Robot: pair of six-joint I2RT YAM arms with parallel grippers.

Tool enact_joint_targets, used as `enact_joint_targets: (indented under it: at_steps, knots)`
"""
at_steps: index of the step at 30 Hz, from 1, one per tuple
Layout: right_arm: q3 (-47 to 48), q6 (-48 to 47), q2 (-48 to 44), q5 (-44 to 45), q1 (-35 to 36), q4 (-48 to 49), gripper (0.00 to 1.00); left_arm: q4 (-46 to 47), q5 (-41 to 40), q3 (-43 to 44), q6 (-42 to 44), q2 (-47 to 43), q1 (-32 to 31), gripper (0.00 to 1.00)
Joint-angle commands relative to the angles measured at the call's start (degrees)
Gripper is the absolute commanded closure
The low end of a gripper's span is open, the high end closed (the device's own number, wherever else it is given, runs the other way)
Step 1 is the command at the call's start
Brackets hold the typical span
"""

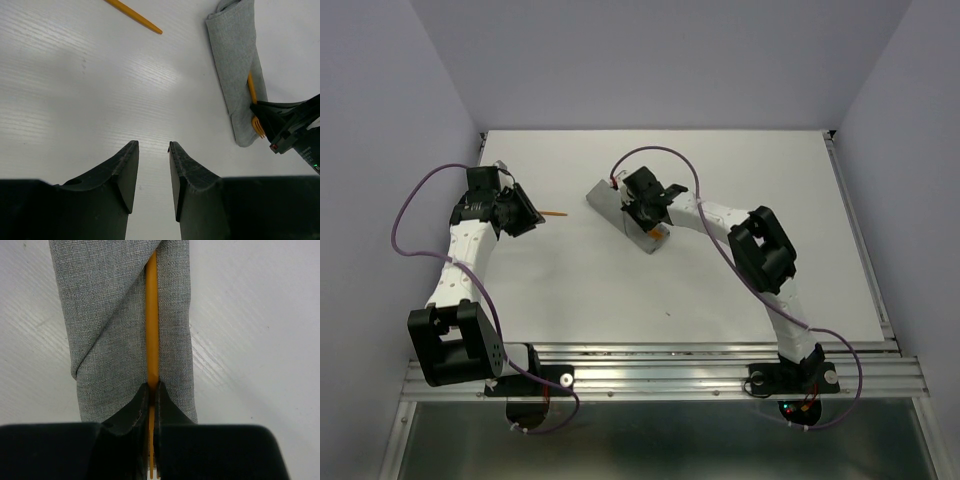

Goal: Fold the napkin into a case and place the utensils inside
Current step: Stuff the fork into the folded napkin.

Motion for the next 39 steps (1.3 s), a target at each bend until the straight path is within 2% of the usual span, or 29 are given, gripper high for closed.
enact_joint_targets:
  at_steps: [1,16,39]
  knots:
    - [2.37,1.06,-0.63,-0.25,-0.43,-0.35,0.99,0.43,-0.08,-0.17,1.26,-0.25,0.33,0.58]
    - [9.31,0.01,3.93,0.27,-0.43,0.26,0.99,0.52,0.01,-0.87,1.26,-0.42,0.33,0.58]
    - [14.32,-5.88,7.28,0.10,-0.43,0.61,0.99,0.52,0.36,-0.96,1.61,0.46,0.33,0.58]
